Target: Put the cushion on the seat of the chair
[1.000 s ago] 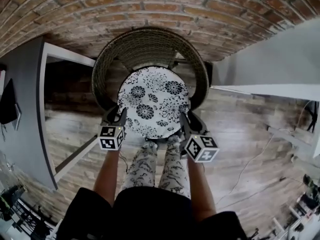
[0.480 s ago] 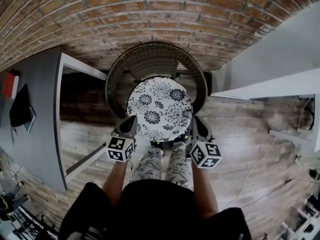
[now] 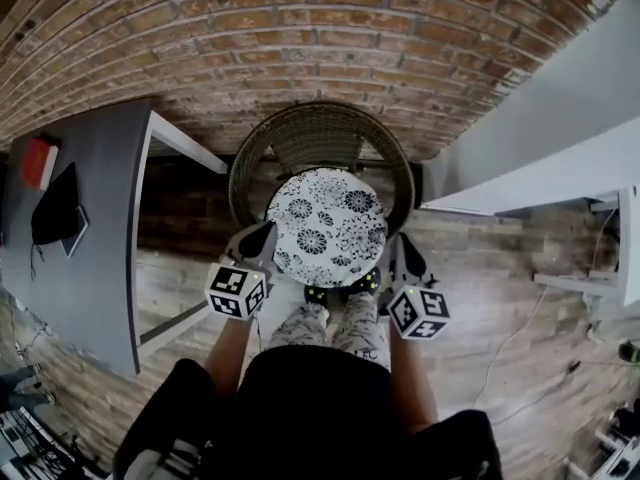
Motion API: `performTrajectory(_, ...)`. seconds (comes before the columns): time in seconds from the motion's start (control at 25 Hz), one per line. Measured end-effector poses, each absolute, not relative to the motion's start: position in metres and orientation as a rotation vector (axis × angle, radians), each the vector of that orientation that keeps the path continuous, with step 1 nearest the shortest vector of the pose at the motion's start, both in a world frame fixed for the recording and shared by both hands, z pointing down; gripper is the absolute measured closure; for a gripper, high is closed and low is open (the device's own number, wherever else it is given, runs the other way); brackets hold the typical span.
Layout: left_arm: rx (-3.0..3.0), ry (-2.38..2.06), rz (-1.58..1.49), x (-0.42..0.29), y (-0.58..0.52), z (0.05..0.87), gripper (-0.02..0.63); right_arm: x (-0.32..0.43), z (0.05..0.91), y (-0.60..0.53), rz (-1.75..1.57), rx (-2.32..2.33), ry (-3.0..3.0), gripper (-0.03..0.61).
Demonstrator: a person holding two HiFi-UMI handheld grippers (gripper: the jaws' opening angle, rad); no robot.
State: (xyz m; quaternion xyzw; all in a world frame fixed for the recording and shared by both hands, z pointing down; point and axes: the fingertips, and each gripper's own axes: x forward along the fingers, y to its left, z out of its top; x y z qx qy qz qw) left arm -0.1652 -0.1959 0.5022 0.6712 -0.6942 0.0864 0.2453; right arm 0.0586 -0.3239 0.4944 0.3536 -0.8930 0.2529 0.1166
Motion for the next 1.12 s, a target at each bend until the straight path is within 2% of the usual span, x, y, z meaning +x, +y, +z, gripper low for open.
performTrajectory(0.48, 2.007, -1.956, 0.2, -0.166, -0.194, 0.426, 0.609, 0.048, 0.439, -0.32, 0.575, 1.05, -2.68, 0.578)
performTrajectory(1.12, 2.052, -2.03, 0.138, -0.18, -0.186, 0.374, 0.609, 0.031, 0.393, -0.311, 0.482, 1.03, -2.744, 0.578)
